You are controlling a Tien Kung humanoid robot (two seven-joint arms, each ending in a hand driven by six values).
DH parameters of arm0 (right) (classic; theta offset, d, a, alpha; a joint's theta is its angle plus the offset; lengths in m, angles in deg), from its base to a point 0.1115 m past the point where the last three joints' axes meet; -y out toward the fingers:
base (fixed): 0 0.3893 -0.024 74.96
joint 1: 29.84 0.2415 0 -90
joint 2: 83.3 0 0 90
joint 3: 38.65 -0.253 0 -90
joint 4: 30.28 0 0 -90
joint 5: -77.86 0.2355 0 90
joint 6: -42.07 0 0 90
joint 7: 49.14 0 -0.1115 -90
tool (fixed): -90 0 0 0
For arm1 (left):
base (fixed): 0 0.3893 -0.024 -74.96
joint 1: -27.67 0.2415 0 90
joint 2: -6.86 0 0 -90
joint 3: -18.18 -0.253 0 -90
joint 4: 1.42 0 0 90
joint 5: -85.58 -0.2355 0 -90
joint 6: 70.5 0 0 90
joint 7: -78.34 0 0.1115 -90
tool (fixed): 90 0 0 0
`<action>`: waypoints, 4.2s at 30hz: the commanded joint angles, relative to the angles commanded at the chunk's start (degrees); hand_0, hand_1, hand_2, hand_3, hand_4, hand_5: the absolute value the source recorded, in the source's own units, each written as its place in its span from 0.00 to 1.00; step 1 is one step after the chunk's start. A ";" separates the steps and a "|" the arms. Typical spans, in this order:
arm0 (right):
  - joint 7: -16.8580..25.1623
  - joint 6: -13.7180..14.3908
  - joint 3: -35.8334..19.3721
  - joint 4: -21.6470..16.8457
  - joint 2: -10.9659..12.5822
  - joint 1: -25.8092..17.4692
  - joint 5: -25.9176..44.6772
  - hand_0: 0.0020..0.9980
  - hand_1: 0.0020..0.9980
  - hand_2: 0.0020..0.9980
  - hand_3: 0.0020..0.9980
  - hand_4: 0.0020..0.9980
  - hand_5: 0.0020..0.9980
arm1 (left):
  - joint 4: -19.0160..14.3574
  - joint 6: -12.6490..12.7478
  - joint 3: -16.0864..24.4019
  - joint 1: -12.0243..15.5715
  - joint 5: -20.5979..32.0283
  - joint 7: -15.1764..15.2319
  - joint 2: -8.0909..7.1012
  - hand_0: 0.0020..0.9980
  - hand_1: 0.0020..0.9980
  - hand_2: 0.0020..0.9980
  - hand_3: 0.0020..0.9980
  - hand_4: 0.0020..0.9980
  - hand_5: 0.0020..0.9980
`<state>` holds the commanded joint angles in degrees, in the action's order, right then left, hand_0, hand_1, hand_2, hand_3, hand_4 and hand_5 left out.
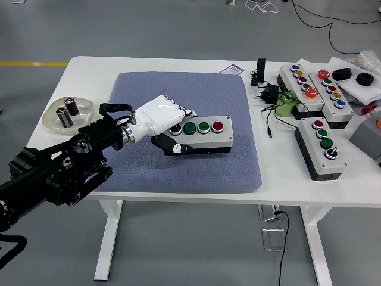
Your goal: Pick up the button,place it on the desk,press the button,press the button
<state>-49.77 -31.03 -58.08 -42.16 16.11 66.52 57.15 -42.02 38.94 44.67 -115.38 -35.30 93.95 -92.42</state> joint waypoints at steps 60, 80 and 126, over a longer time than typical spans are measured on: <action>0.01 0.03 -0.26 0.06 -0.08 -0.47 0.22 0.63 0.54 0.56 0.63 0.23 0.24 | -37.04 -37.16 27.99 12.10 -9.12 -13.82 -5.55 0.29 0.24 0.25 0.90 0.66 0.00; 0.06 -0.01 -0.63 0.02 -0.11 -0.05 -0.18 0.63 0.54 0.56 0.63 0.23 0.24 | -32.97 -44.17 24.36 10.70 -9.12 -21.73 -3.61 0.00 0.00 0.04 0.93 0.55 0.00; -0.06 -0.04 0.75 0.08 -0.04 -0.15 0.58 0.63 0.54 0.56 0.63 0.23 0.24 | -28.42 -40.21 18.73 6.25 -3.37 -19.98 -1.36 0.02 0.00 0.06 0.91 0.56 0.00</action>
<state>-49.83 -31.06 -57.34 -42.08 16.07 66.37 57.73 -70.44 -1.27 63.40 -109.13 -38.66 73.96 -93.78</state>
